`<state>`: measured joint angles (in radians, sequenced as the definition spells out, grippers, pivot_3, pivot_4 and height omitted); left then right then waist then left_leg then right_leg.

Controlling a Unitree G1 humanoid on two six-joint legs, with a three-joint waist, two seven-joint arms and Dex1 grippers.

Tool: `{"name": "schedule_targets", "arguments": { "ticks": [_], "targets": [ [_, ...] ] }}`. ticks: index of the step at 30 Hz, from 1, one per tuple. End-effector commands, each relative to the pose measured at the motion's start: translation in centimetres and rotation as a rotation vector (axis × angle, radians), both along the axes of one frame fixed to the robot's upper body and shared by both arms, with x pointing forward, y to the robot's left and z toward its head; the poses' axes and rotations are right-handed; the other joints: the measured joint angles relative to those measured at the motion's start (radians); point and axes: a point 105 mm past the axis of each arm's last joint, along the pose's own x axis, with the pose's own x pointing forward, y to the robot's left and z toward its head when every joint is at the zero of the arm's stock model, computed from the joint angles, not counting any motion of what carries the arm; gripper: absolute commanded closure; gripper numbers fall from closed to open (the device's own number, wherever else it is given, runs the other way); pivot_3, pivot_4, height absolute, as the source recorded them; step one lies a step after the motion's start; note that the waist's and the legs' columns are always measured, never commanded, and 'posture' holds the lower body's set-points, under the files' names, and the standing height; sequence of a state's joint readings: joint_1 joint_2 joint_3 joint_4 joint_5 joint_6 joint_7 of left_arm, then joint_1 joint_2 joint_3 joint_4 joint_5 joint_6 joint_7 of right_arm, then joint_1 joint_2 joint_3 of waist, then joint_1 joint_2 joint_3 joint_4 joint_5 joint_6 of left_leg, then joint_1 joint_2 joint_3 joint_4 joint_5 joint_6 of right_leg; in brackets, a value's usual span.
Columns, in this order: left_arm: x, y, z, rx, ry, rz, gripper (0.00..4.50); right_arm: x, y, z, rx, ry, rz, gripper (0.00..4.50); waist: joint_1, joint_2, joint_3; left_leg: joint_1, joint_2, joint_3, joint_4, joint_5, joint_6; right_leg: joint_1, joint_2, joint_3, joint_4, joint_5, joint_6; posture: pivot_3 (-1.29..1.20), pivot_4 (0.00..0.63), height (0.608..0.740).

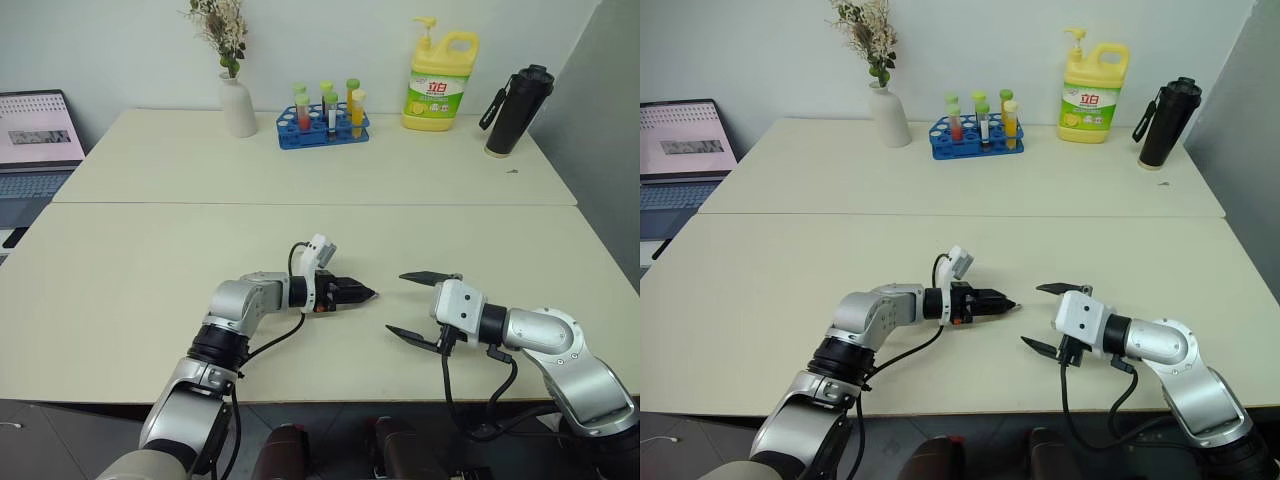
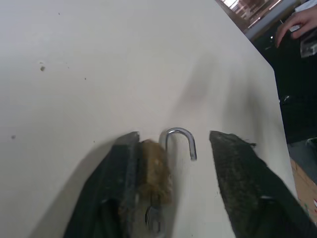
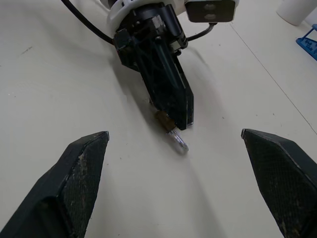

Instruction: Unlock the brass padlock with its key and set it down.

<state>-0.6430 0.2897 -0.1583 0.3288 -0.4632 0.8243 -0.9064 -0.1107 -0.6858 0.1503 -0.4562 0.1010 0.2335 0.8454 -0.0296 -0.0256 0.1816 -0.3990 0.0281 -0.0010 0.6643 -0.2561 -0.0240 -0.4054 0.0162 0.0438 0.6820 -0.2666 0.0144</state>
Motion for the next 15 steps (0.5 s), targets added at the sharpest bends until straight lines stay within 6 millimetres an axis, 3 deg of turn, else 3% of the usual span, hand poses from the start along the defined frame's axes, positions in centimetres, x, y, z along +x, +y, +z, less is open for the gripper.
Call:
{"name": "schedule_targets", "arguments": {
  "ticks": [1,5,8,11,15],
  "targets": [
    [1.1,0.7,2.0,-0.027,-0.069,0.032,1.46,-0.1,0.1,1.1,0.008,-0.036,0.017,0.00,0.000,0.000,0.000,0.000,0.000,0.000,0.000,0.000,0.000,0.000,0.000,0.000,0.000,0.000,0.000,0.00,0.150,0.740],
    [1.7,1.5,3.5,-0.006,-0.205,0.047,1.46,0.0,-0.1,1.2,0.005,-0.039,0.009,0.00,0.000,0.000,0.000,0.000,0.000,0.000,0.000,0.000,0.000,0.000,0.000,0.000,0.000,0.000,0.000,0.00,0.150,0.740],
    [2.6,2.8,6.9,0.015,-0.467,0.102,1.46,0.2,-0.4,1.7,0.017,-0.049,-0.012,0.00,0.001,0.000,0.000,0.000,0.001,0.000,0.000,0.000,0.000,0.000,0.000,0.000,0.000,0.000,0.000,0.00,0.150,0.740],
    [1.7,4.4,8.8,0.093,-0.645,0.080,1.46,0.0,-0.5,2.1,0.033,-0.040,-0.013,0.00,-0.001,0.000,0.000,0.000,0.001,0.000,0.000,0.000,0.000,0.000,0.000,0.001,0.000,0.000,-0.001,0.00,0.150,0.740],
    [-0.7,6.4,9.1,0.202,-0.756,0.007,1.46,-0.8,-0.7,2.2,0.024,-0.012,0.024,0.00,-0.002,0.001,0.000,0.000,0.001,0.001,-0.002,0.000,0.000,0.000,-0.001,0.002,0.000,0.000,-0.001,0.00,0.150,0.740]
  ]
}}
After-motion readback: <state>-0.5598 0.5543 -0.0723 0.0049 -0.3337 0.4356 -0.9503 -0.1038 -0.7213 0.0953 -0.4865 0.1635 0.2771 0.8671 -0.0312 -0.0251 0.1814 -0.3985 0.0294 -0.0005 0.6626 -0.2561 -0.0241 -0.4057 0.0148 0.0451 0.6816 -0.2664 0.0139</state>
